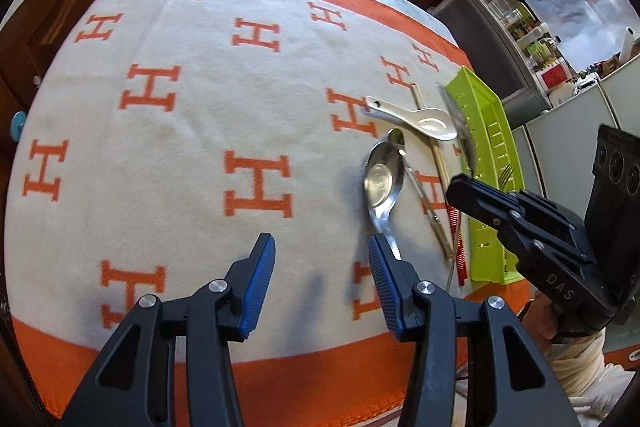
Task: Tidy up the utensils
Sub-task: 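Grasp the deep metal soup spoon with the left gripper while the right lifts its spoon, then carry both metal spoons into the green tray and open both grippers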
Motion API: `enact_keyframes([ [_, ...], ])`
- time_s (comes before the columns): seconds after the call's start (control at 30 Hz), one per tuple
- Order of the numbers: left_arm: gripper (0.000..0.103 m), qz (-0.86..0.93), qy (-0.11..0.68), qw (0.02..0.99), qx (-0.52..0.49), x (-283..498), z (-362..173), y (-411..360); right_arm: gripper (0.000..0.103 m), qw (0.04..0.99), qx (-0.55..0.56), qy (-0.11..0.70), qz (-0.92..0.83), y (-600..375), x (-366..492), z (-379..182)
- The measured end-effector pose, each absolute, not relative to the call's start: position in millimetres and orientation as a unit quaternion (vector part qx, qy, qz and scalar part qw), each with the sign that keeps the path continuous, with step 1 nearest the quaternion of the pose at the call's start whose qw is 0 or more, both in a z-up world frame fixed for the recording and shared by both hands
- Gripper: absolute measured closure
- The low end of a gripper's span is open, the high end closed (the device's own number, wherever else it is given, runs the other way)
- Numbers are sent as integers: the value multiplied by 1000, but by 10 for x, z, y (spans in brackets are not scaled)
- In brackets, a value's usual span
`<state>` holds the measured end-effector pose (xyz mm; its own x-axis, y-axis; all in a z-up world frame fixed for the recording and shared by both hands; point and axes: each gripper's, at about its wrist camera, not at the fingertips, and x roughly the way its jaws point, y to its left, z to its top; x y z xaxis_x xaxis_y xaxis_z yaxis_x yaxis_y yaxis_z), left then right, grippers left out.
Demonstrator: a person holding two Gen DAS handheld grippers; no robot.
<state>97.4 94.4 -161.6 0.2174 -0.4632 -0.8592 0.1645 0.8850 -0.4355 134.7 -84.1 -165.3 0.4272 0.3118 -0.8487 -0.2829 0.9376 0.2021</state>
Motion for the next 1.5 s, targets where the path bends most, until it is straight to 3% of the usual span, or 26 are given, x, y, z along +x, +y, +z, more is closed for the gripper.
enact_keyframes([
  [0.63,57,-253,581,774,16,1484,-1847,-128,96,866,117,463,146,-1797,969,-1270],
  [0.7,69,-251,578,776,24,1495,-1853,-175,96,866,124,461,145,-1869,940,-1260],
  [0.77,92,-242,582,776,20,1518,-1869,-174,96,866,132,460,143,-1923,930,-1267],
  [0.83,96,-239,590,771,-2,1536,-1883,-127,96,866,138,460,142,-1948,932,-1276],
  [1.2,103,-231,581,775,-89,1268,-1735,150,96,867,169,448,138,-2185,861,-1268],
  [1.5,103,-250,528,808,-83,1026,-1247,155,96,880,177,420,134,-2286,638,-1045],
])
